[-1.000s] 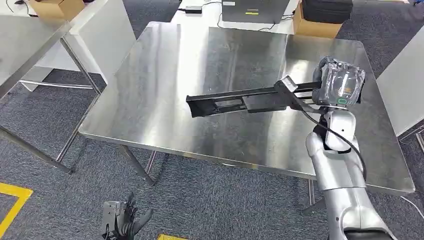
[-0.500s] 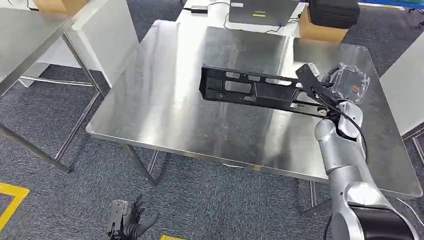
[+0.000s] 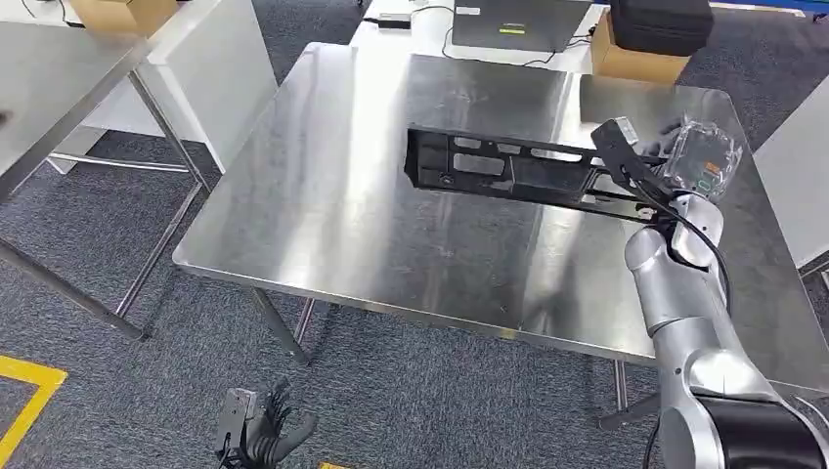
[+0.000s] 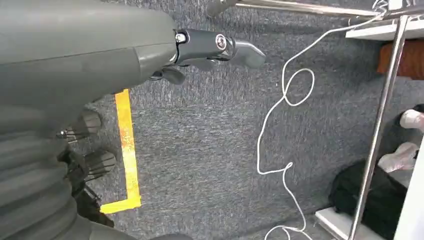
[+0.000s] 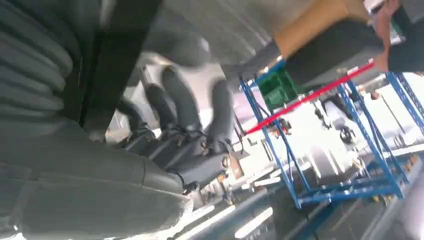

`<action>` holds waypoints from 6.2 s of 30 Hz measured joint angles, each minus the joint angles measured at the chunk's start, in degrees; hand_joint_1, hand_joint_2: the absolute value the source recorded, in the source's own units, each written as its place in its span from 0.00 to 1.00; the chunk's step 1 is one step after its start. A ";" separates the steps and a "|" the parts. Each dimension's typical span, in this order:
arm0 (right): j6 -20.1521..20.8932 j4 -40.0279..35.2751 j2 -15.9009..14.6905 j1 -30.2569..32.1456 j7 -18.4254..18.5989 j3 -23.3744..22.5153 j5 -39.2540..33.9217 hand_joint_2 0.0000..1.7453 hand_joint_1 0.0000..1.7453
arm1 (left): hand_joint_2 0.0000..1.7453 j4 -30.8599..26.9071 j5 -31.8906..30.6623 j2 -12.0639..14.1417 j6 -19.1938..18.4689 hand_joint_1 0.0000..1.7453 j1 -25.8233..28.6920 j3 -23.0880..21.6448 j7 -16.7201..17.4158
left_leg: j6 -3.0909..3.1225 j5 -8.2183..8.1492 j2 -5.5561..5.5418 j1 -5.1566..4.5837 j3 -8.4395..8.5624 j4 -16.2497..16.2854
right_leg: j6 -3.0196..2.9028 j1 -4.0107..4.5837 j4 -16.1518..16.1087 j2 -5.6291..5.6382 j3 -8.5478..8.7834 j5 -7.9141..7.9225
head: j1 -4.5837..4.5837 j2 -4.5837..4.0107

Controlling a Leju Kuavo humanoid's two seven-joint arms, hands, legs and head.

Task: Take the parts from the cabinet and place them on the table.

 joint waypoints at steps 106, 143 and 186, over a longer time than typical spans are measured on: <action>0.70 -48.92 5.41 47.15 -40.33 9.07 -62.82 1.00 0.00 | 0.00 1.42 2.69 0.50 4.90 0.00 4.34 2.80 -1.46 | -0.86 -0.76 -0.40 -0.22 0.92 -0.19 | -0.50 0.45 -0.28 -0.37 1.05 -0.87 | 0.02 0.00; 10.91 -41.09 18.34 62.48 -41.73 2.23 -59.04 1.00 0.00 | 0.00 -1.84 -3.78 0.63 4.61 0.00 13.64 24.04 -2.60 | -4.66 -9.44 0.63 2.19 -0.58 13.71 | -2.75 -0.51 -1.32 -0.44 3.13 -1.18 | -0.24 0.00; 11.56 -32.81 17.55 60.39 -38.58 1.03 -62.18 0.00 0.00 | 0.00 -3.13 -10.54 -2.32 3.67 0.00 13.64 36.41 -2.56 | -0.96 -0.98 1.41 1.64 4.74 -2.94 | -1.14 -0.45 13.95 -0.54 -2.22 -11.50 | 0.70 0.00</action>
